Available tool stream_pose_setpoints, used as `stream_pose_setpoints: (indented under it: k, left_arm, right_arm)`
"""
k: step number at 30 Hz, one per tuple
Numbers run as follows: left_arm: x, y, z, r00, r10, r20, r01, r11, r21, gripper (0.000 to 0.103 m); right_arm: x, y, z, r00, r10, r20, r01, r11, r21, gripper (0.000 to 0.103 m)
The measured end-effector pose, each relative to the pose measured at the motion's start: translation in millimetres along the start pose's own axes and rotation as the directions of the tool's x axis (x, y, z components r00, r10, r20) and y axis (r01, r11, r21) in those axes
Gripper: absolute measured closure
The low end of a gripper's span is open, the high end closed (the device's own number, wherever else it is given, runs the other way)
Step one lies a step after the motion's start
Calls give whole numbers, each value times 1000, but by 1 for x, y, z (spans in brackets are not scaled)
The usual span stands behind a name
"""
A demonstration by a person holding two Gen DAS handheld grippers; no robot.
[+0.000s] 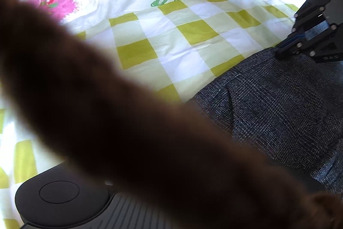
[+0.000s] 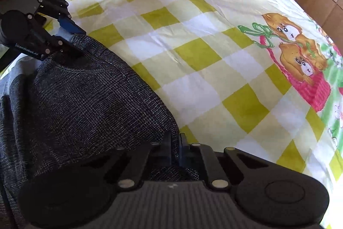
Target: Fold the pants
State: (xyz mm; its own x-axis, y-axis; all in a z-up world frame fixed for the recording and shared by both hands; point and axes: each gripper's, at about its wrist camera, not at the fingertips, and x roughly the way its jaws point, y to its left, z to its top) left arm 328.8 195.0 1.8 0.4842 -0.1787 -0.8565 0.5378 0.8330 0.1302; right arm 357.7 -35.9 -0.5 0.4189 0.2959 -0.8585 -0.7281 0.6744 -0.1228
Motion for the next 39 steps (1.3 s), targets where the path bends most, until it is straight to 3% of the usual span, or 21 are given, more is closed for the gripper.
stream_pose_setpoints:
  k: [4,9,14,16,18,22,25,27,28,30,32,34,37,39]
  left_arm:
    - [-26,-3,-7,999,-22,45,23,1000,-11,92]
    - [-86,-27,-31,987,-90,136,89,996,11,92]
    - [-141,-72,-77,972,-146,184,137,989,59,92]
    - [-153,-82,-99,968,-159,196,155,987,34,91]
    - [-156,-90,-124,973,-113,199,116,993,0,90]
    - [-144,-95,-171,981,86,175,-65,990,-123,85]
    - [-142,-97,-189,976,114,186,-78,979,-187,84]
    - [-142,-108,-191,958,191,213,-166,978,-129,76]
    - [-140,-114,-191,945,230,234,-216,973,-88,64]
    - [-136,-122,-189,932,234,276,-229,972,-52,47]
    - [-130,-132,-185,912,260,317,-265,964,-29,44]
    - [-122,-138,-179,874,341,346,-359,933,-12,44]
    - [-120,-132,-175,856,377,354,-399,917,-12,44]
    - [-119,-133,-177,845,400,356,-443,895,45,44]
  right_arm:
    - [-38,11,-5,999,-1,46,1,1000,12,80]
    - [-112,44,-19,992,24,127,-26,1000,10,80]
    - [-189,122,-46,979,95,178,-86,995,-57,80]
    - [-203,156,-61,975,151,164,-141,987,-73,80]
    - [-201,181,-76,968,208,142,-202,978,-57,80]
    - [-169,199,-95,964,240,112,-247,968,50,80]
    - [-166,194,-93,965,220,144,-239,962,130,80]
    - [-175,188,-87,965,203,163,-227,963,145,80]
    - [-179,187,-85,966,197,167,-221,965,144,80]
    - [-187,182,-82,969,179,170,-204,968,147,80]
    - [-190,179,-80,970,172,172,-200,967,160,80]
    - [-193,181,-80,972,161,173,-189,969,158,80]
    - [-194,183,-82,974,159,164,-184,971,151,80]
    - [-197,185,-85,975,157,160,-180,973,142,80]
